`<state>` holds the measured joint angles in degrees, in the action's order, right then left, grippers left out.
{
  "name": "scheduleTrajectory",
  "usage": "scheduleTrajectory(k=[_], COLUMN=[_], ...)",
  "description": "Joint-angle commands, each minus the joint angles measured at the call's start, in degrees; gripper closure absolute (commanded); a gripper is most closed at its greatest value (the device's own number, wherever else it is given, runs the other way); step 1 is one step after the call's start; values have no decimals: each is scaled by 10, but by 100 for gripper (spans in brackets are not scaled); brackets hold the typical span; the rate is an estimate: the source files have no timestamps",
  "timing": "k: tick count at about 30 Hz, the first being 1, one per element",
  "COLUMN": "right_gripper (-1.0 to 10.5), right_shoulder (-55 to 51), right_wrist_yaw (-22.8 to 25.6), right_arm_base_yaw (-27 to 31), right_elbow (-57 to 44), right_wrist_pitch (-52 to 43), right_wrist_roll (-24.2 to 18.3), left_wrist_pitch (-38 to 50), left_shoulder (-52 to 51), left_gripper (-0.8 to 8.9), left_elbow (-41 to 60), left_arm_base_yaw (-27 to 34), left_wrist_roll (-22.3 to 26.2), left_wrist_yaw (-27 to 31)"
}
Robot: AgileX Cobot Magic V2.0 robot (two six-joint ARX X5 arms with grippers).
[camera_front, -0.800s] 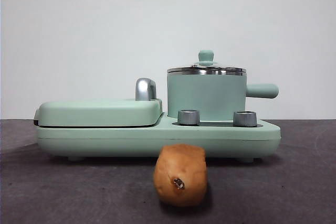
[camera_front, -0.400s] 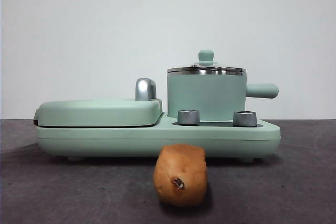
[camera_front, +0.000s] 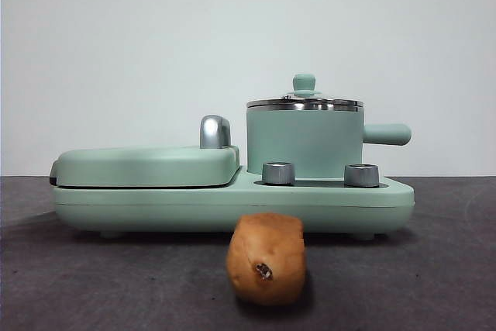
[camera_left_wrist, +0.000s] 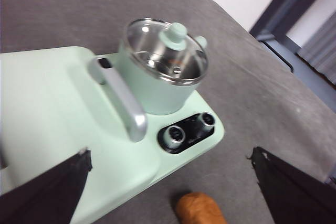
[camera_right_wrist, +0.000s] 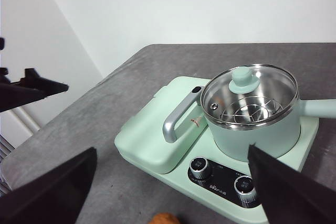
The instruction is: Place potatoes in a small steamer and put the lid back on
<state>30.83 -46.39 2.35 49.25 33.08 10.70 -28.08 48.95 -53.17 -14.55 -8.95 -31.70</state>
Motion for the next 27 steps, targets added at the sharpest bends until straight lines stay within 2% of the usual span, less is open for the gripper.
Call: scheduleTrajectory(k=[1, 7, 11, 18, 25, 27], right_gripper=[480, 481, 481, 482, 482, 482], right_shoulder=[3, 7, 9, 9, 9, 9], right_wrist_yaw=[1, 4, 3, 3, 4, 4], right_arm_base_yaw=[0, 0, 0, 0, 0, 0], right_elbow=[11, 11, 11, 11, 11, 11], right_wrist_pitch=[-4, -4, -4, -4, -4, -4], right_wrist_roll=[-2, -2, -2, -2, -2, -2], left_wrist_pitch=[7, -5, -38, -118, -181, -182], left_shoulder=[48, 180, 281, 451, 608, 641], left_gripper=[314, 315, 315, 316, 323, 323], left_elbow=[-44, -149, -247, -447, -645, -684], left_arm_base_yaw=[-18, -66, -99, -160, -201, -207], left_wrist_roll=[8, 8, 28, 82, 99, 98], left_wrist_yaw=[-3, -2, 5, 83, 155, 160])
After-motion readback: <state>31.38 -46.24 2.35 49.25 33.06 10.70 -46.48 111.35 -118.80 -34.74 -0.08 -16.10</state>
